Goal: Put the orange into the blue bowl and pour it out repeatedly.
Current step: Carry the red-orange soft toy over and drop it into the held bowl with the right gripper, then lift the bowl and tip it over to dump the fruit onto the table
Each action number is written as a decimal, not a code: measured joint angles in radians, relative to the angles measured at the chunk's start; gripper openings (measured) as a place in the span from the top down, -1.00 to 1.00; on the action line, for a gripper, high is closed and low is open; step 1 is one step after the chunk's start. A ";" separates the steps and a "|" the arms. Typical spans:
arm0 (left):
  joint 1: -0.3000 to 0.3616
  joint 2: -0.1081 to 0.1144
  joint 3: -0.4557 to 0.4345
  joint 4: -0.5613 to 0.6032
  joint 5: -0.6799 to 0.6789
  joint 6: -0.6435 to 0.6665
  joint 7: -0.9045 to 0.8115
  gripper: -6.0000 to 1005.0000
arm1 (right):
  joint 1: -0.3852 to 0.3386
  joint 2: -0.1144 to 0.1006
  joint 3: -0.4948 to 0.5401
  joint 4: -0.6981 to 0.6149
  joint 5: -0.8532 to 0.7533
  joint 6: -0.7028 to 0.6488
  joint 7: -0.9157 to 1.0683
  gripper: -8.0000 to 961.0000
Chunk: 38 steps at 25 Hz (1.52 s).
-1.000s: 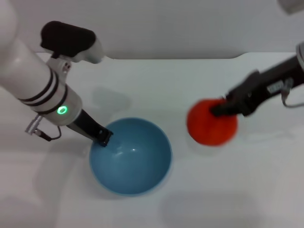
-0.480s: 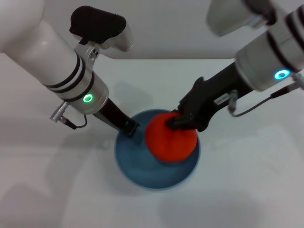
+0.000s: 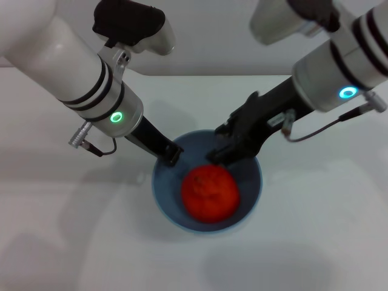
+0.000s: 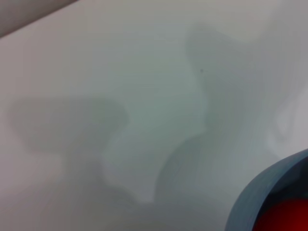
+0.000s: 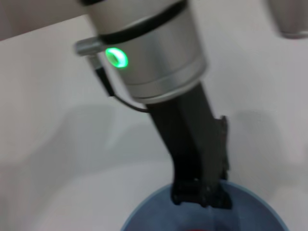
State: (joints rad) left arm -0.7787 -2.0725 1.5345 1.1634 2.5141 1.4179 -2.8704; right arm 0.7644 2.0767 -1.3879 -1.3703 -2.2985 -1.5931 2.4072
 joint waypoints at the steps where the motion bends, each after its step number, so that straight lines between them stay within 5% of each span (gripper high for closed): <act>1: 0.002 0.001 0.000 0.001 0.003 -0.006 0.001 0.99 | -0.003 0.000 0.017 -0.004 -0.008 -0.003 0.010 0.15; 8: 0.051 0.012 -0.050 0.049 0.088 -0.067 0.032 0.99 | -0.036 -0.005 0.205 -0.015 -0.146 -0.100 0.110 -0.11; 14: 0.225 0.013 -0.024 0.282 0.160 -0.280 0.051 0.99 | -0.105 -0.002 0.290 0.004 -0.249 -0.142 0.122 -0.17; 18: 0.359 0.013 0.085 0.446 0.188 -0.486 0.088 0.99 | -0.136 -0.001 0.347 0.061 -0.300 -0.144 0.126 -0.17; 23: 0.532 0.009 0.347 0.543 0.369 -0.843 0.218 0.99 | -0.167 -0.007 0.447 0.141 -0.323 -0.133 0.129 -0.16; 25: 0.616 0.005 0.448 0.499 0.377 -1.146 0.387 0.99 | -0.185 -0.008 0.484 0.141 -0.323 -0.132 0.128 -0.16; 26: 0.616 0.005 0.448 0.499 0.377 -1.146 0.387 0.99 | -0.195 -0.008 0.506 0.136 -0.324 -0.132 0.125 -0.16; 29: 0.663 0.001 0.538 0.389 0.377 -1.489 0.557 0.99 | -0.215 -0.007 0.557 0.127 -0.325 -0.142 0.122 -0.16; 38: 0.582 -0.006 0.742 -0.033 0.273 -2.136 1.090 0.99 | -0.236 -0.007 0.610 0.119 -0.326 -0.156 0.119 -0.16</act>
State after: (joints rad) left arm -0.1967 -2.0789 2.2767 1.1304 2.7874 -0.7181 -1.7804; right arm 0.5288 2.0698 -0.7781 -1.2516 -2.6244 -1.7486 2.5264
